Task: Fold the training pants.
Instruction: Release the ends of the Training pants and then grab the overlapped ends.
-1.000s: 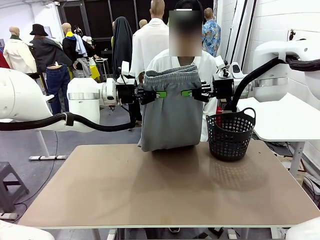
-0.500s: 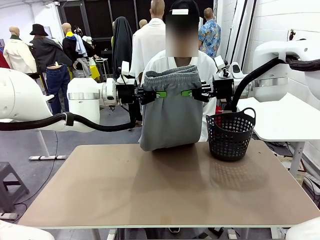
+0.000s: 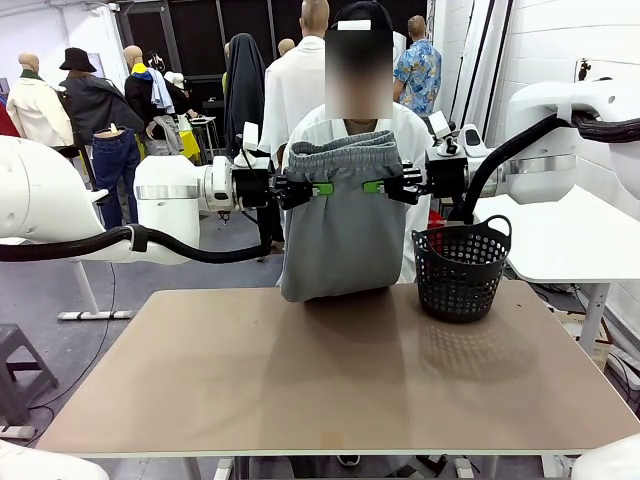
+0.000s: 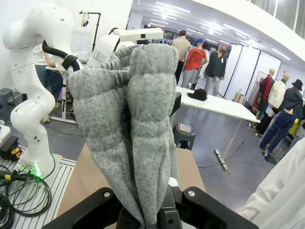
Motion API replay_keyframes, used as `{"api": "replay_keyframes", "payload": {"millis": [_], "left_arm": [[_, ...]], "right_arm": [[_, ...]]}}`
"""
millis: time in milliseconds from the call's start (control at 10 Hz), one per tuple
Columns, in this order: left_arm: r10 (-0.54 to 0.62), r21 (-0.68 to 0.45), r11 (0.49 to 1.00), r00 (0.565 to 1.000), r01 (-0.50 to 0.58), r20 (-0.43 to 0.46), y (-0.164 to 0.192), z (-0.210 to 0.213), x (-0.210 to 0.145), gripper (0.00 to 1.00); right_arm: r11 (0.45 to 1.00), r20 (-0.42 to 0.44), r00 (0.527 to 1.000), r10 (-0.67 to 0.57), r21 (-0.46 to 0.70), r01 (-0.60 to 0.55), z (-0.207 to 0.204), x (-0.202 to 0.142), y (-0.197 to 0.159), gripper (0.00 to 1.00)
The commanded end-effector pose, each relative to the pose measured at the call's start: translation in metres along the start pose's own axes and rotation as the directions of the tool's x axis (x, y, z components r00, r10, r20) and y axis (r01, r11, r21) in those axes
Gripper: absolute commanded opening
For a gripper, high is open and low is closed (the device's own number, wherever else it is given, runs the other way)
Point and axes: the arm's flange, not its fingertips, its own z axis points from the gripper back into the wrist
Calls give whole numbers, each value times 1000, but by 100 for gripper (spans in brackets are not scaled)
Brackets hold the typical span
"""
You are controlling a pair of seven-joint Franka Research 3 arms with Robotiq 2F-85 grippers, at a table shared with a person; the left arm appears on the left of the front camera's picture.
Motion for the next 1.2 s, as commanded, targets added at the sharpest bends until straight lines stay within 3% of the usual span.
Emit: {"api": "replay_keyframes", "payload": {"millis": [0,1100], "left_arm": [[-4,-10,1000,1000,4,8,-2,1,3,0],[-4,-10,1000,1000,4,8,-2,1,3,0]], "right_arm": [[1000,7,1000,8,2,-8,-2,2,1,0],[1000,7,1000,8,2,-8,-2,2,1,0]]}}
